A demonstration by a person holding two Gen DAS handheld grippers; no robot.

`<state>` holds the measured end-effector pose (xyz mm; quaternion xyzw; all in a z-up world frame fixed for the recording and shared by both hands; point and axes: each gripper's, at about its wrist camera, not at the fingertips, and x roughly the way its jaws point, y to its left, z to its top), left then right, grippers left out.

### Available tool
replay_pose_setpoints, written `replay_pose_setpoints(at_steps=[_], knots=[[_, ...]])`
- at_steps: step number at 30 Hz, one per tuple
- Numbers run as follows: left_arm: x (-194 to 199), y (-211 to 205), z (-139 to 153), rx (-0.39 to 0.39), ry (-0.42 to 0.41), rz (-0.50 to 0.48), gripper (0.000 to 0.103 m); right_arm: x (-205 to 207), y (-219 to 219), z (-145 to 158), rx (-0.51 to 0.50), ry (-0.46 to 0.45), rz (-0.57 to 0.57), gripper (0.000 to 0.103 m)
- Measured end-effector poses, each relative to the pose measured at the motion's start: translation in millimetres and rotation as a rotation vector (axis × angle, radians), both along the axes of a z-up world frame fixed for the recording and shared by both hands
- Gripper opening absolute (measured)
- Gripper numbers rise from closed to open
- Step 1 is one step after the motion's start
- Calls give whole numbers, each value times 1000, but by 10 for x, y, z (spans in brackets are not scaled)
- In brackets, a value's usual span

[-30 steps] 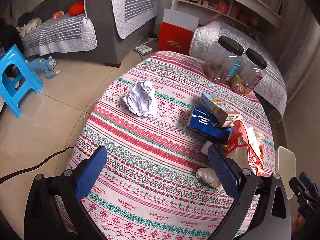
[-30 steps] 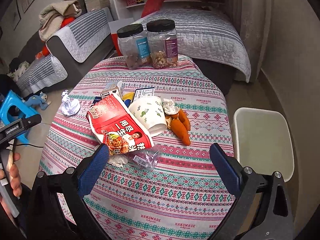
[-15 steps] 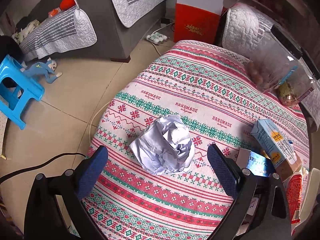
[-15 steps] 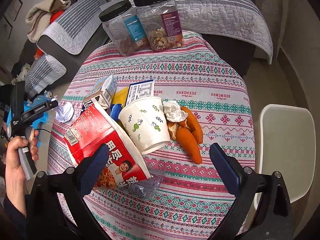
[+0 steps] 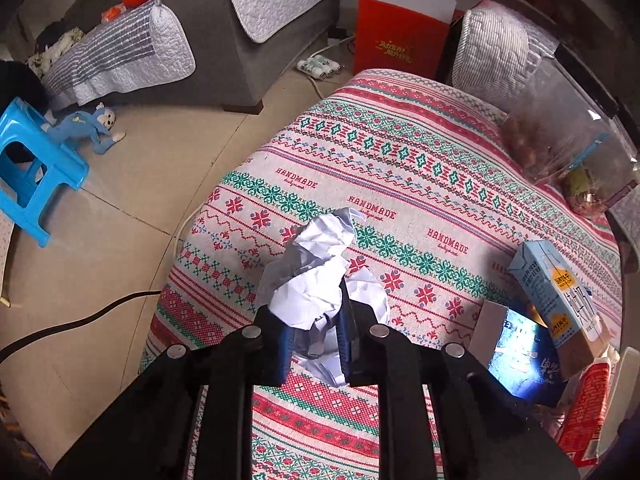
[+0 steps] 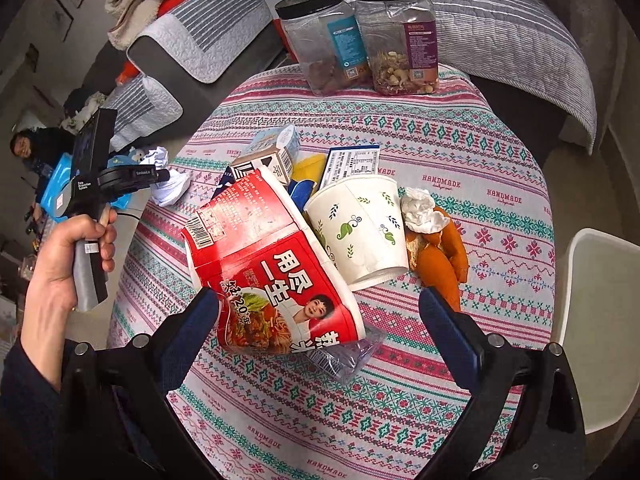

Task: Collect trash
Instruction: 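Grasp the crumpled white paper with the left tool while the right tool grasps the red noodle bag, then carry both items to the white bin and open both tools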

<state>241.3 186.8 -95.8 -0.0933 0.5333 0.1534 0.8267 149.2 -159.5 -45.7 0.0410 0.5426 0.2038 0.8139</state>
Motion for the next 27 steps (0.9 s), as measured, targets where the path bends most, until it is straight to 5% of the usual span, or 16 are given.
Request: replay_pose_setpoints(at_steps=[9,12,14,27], knots=[[-374,-146,425,-96,-114,-15,15,-316,735,1,-243,-188,248,91],[-488,-245,527,-121,-140,-42,15,-323,836,-104,-330,-201,262,49],[-554,-315,602,-128,-159,-59,15,-336,817,-91,-297,-200,265,16],[-877,-727,1018,-181,-255,-181,15,-470,459,475,-87,-237,155,14]])
